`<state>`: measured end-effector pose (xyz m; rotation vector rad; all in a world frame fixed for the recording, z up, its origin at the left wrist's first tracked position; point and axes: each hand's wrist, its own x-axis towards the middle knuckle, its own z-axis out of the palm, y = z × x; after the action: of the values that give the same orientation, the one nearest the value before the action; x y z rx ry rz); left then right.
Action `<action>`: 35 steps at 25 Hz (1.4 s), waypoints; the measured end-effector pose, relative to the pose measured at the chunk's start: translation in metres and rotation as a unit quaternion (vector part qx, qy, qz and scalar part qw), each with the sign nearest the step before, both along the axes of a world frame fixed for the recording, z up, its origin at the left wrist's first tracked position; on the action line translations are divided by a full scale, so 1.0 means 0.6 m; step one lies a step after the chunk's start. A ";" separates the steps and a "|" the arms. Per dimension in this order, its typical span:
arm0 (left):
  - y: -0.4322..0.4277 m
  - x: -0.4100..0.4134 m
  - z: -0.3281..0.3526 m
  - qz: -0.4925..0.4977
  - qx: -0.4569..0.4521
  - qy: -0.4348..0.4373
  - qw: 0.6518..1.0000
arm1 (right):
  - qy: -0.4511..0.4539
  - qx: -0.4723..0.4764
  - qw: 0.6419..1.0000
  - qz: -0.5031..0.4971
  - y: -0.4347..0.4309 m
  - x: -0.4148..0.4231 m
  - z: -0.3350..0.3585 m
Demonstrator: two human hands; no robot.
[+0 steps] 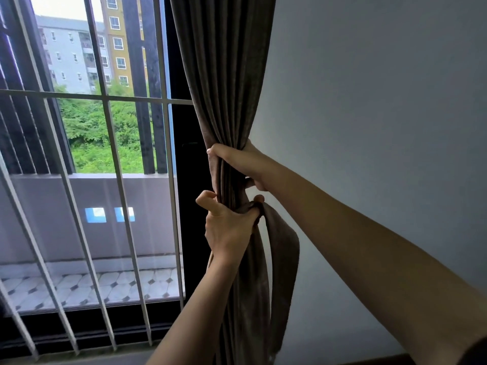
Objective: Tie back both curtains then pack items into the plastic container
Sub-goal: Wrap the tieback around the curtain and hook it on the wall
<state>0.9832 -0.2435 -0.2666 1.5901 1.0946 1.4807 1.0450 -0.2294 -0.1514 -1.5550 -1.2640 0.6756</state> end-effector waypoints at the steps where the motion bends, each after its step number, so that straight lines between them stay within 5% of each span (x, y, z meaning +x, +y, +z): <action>1: 0.001 0.005 0.004 0.028 -0.006 0.004 1.000 | 0.003 -0.002 1.000 -0.003 -0.001 0.000 -0.001; 9: 0.007 0.037 0.015 0.138 -0.011 0.016 0.990 | -0.014 -0.013 1.000 0.013 -0.010 0.007 -0.003; 15: 0.013 0.035 0.013 0.162 -0.019 -0.018 0.986 | -0.011 -0.046 0.984 0.173 -0.046 0.077 -0.023; 17: 0.014 0.033 0.013 0.146 -0.023 -0.012 0.989 | -0.126 -0.078 0.981 0.123 -0.062 0.103 -0.059; 20: 0.010 0.036 0.012 0.139 -0.015 0.001 0.990 | -0.374 -0.126 0.916 0.066 -0.064 0.125 -0.123; 23: 0.003 0.036 0.014 0.129 -0.017 0.005 0.991 | -0.421 -0.046 0.906 0.013 -0.050 0.132 -0.141; 27: -0.003 0.026 0.018 0.079 -0.036 0.012 0.996 | -0.158 0.051 0.982 -0.093 -0.027 0.111 -0.135; 30: -0.002 0.007 0.001 -0.088 -0.033 -0.064 0.994 | 0.002 0.070 0.996 -0.055 -0.019 0.082 -0.153; 33: 0.000 -0.013 -0.020 -0.319 -0.085 -0.251 0.910 | 0.168 0.079 0.982 -0.030 -0.030 0.066 -0.171; 35: 0.019 -0.015 -0.025 -0.323 -0.127 -0.291 0.892 | 0.230 0.088 0.969 -0.001 -0.032 0.058 -0.176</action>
<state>0.9740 -0.2323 -0.2818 1.0556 0.3341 1.1634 1.0796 -0.2485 -0.2573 -1.1662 -0.9441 0.8407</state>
